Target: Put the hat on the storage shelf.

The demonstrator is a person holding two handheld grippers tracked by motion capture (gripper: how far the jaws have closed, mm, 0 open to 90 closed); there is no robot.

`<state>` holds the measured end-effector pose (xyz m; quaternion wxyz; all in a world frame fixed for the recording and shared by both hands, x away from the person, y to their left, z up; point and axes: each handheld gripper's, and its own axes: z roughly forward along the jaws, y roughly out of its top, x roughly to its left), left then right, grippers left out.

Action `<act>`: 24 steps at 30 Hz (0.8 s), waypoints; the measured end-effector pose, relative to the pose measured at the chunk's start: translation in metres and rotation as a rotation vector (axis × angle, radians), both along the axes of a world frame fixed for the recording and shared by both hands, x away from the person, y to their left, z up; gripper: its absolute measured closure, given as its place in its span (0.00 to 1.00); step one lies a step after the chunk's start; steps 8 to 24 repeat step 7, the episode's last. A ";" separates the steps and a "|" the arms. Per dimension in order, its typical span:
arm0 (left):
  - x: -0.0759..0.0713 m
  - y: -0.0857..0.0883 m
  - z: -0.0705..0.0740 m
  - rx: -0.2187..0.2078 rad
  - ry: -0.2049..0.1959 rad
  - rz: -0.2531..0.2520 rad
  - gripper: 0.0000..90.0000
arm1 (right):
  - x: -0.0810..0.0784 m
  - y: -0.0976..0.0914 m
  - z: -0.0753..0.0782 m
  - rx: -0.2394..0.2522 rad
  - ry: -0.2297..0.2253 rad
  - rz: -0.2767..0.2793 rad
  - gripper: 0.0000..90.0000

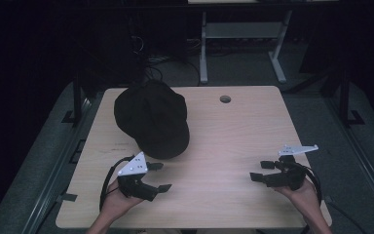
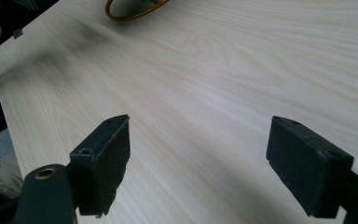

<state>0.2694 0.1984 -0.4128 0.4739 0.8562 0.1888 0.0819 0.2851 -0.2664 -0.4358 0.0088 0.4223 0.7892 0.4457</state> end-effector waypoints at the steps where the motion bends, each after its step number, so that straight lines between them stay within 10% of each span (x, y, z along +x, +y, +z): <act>1: 0.000 0.000 0.000 -0.008 0.002 0.002 0.26 | -0.003 -0.001 -0.002 -0.003 -0.010 -0.011 0.23; 7: 0.000 0.000 0.002 -0.017 0.001 0.002 0.26 | -0.028 -0.004 -0.014 0.032 -0.062 -0.070 0.23; 24: 0.000 0.000 0.002 -0.017 0.001 0.002 0.26 | -0.028 -0.004 -0.014 0.032 -0.062 -0.070 0.23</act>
